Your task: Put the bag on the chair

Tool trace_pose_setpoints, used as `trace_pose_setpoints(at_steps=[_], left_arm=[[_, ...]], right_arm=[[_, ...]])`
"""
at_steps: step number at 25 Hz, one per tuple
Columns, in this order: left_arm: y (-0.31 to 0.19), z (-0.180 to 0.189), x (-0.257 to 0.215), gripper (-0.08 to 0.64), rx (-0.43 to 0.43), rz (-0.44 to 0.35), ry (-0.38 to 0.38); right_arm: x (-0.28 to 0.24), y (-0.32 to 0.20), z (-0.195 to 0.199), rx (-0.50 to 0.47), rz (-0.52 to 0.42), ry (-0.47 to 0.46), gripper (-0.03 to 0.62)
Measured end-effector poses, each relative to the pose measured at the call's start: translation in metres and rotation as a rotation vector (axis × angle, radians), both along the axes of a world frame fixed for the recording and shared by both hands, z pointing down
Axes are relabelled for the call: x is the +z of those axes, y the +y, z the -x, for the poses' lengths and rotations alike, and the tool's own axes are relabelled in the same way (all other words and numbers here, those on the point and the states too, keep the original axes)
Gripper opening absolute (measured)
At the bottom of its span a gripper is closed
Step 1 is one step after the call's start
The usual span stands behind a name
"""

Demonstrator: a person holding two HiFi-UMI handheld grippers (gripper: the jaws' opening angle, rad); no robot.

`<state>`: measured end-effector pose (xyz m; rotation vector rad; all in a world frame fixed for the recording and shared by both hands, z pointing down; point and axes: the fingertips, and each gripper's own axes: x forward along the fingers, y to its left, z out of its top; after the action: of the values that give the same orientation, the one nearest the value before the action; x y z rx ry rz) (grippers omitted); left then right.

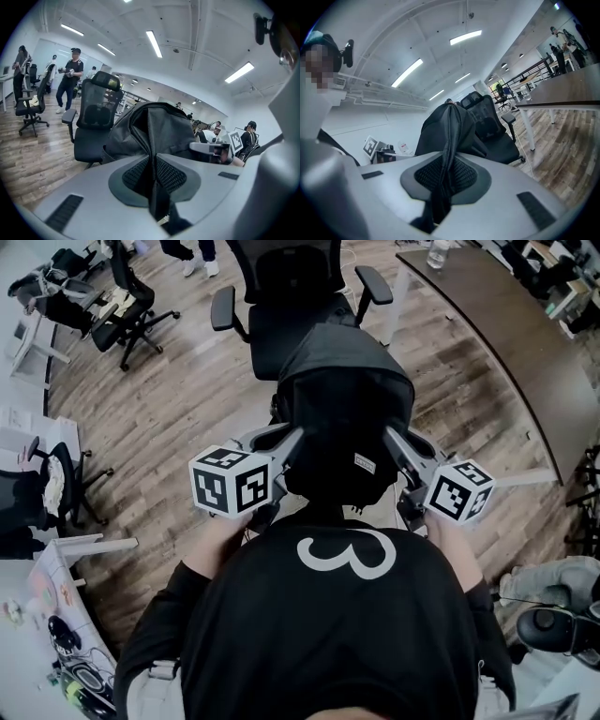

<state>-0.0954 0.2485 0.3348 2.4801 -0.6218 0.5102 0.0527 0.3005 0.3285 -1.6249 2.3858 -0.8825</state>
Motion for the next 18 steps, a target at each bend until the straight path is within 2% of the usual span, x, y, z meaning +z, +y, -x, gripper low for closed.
trace_pose_setpoints(at_steps=[9, 18], left_arm=[[-0.081, -0.031, 0.002, 0.059, 0.033, 0.025, -0.027], [-0.165, -0.059, 0.010, 0.058, 0.031, 0.058, -0.032]], right_arm=[[0.002, -0.077, -0.029, 0.031, 0.028, -0.021, 0.055], [0.010, -0.161, -0.058, 0.029, 0.065, -0.030, 0.055]])
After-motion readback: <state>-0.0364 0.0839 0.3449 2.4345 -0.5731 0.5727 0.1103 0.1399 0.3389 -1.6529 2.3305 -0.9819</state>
